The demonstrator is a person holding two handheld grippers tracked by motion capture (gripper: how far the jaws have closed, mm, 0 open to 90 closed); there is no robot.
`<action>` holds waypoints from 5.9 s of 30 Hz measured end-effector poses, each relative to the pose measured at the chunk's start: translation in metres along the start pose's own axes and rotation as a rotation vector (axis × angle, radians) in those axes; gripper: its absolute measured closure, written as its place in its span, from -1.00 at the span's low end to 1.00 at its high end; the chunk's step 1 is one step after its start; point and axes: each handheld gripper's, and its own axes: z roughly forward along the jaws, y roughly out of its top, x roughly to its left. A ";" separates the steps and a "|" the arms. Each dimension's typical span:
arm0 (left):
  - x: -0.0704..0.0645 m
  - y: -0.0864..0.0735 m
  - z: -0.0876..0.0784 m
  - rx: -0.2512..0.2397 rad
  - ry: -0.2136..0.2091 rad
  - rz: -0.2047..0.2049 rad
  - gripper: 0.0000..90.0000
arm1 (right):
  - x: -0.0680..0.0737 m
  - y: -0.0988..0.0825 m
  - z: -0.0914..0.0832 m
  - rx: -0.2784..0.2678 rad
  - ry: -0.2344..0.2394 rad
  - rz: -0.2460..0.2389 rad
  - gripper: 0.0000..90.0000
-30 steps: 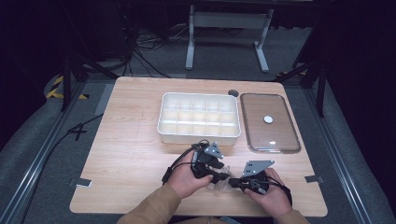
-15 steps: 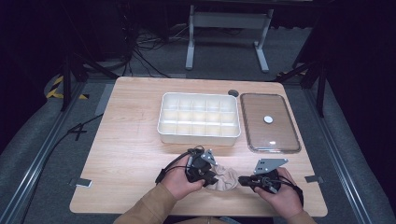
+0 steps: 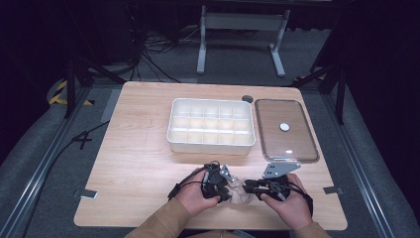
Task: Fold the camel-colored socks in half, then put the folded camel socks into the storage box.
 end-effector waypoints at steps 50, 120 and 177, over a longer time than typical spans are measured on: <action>-0.005 0.006 0.006 0.008 -0.003 -0.030 0.58 | -0.009 -0.028 0.013 0.117 0.007 -0.119 0.71; 0.010 -0.032 -0.038 -0.088 0.068 -0.102 0.34 | -0.017 -0.007 0.031 0.124 0.000 -0.160 0.98; 0.007 -0.020 -0.004 0.015 0.054 -0.030 0.99 | 0.000 -0.010 0.035 0.115 0.101 -0.162 0.99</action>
